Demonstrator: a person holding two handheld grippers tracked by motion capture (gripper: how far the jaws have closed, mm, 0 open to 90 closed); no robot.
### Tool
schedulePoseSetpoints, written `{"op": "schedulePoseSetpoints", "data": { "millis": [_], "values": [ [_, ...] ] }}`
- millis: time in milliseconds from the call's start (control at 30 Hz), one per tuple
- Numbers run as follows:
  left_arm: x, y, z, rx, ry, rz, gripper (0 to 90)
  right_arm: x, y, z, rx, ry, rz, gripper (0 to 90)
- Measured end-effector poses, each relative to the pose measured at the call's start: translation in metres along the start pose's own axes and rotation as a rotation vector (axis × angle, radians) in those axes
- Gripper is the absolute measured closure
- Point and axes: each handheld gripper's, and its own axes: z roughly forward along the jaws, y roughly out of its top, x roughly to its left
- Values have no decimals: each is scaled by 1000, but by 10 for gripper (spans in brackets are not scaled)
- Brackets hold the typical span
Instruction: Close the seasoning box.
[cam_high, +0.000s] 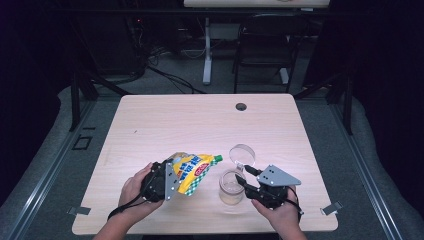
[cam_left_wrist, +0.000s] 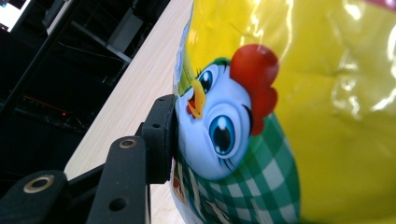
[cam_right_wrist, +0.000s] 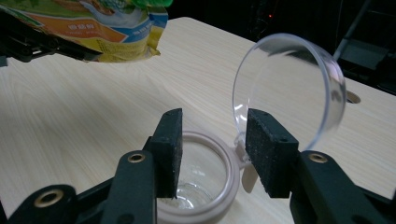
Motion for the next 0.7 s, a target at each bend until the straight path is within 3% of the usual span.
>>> {"op": "schedulePoseSetpoints", "data": {
  "millis": [300, 700],
  "values": [
    [1, 3, 4, 13, 14, 25, 548, 4, 12, 11, -7, 9, -51, 591],
    [-8, 5, 11, 44, 10, 76, 548, 12, 1, 14, 6, -16, -105, 574]
  ]
}}
